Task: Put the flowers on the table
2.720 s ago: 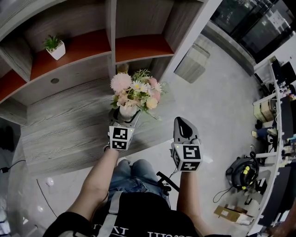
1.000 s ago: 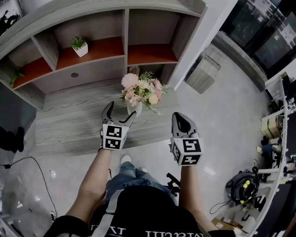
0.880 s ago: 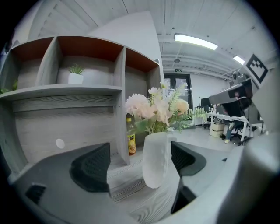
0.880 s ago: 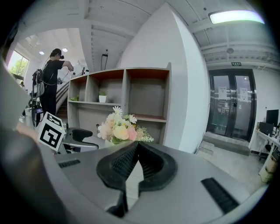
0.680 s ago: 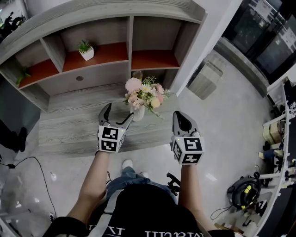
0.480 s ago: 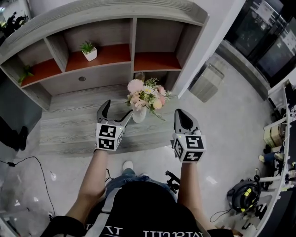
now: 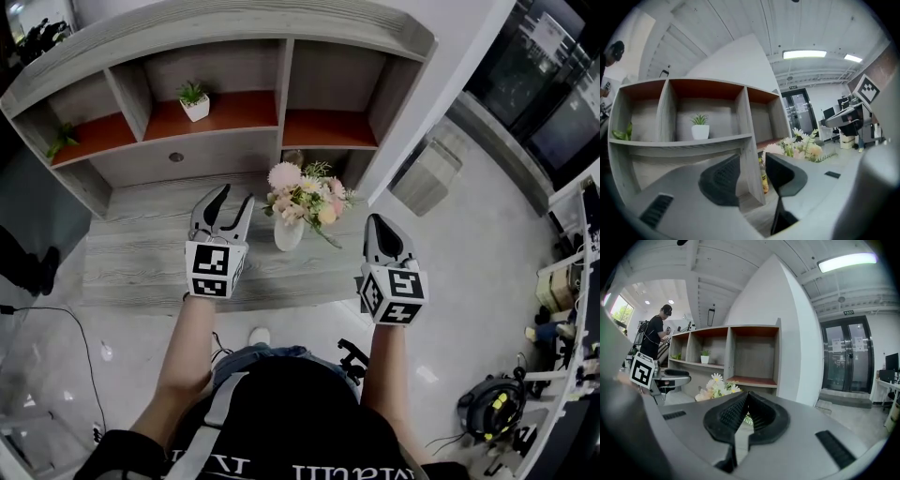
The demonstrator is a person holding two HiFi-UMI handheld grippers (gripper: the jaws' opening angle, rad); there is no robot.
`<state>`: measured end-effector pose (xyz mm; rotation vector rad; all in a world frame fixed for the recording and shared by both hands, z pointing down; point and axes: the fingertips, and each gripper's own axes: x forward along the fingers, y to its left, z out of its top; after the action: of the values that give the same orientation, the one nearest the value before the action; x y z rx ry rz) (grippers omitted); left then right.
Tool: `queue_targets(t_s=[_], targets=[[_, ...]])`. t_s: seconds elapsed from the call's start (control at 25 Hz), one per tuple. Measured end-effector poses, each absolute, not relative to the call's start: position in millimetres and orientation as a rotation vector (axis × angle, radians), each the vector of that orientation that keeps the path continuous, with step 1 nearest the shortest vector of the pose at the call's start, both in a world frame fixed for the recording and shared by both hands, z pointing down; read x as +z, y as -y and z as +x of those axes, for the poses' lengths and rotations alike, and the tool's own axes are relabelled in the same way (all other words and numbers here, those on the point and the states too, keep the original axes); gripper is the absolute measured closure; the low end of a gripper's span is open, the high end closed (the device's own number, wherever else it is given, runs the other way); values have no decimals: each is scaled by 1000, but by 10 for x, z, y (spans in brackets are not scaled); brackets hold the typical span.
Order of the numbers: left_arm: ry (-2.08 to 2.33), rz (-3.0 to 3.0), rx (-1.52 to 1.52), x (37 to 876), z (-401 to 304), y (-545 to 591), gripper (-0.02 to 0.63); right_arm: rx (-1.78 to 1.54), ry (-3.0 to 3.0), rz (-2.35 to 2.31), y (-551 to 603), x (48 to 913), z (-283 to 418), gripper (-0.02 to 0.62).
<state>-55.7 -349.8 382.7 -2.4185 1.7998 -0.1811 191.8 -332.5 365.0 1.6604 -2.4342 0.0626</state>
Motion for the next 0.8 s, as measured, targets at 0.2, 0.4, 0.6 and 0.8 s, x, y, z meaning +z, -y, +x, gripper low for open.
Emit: queue_targets(t_s=[0.2,0.4,0.6,0.8], targets=[[-1813,-2358,-145,3629,-626,3534,592,21,2451,1667,3375,3523,1928,580],[-1792,-2354,-115,3422,-598,3570,594,-42,2476,1677,3392,3327,1914,580],[-1770,-2342,-83,3197,-577,3599,594,-128,2495,1698,3400,3097,1917,580],[-1763,-2312,-45,2972,-585,3602,594,-186,2500,1702,3416,2932,1936,580]])
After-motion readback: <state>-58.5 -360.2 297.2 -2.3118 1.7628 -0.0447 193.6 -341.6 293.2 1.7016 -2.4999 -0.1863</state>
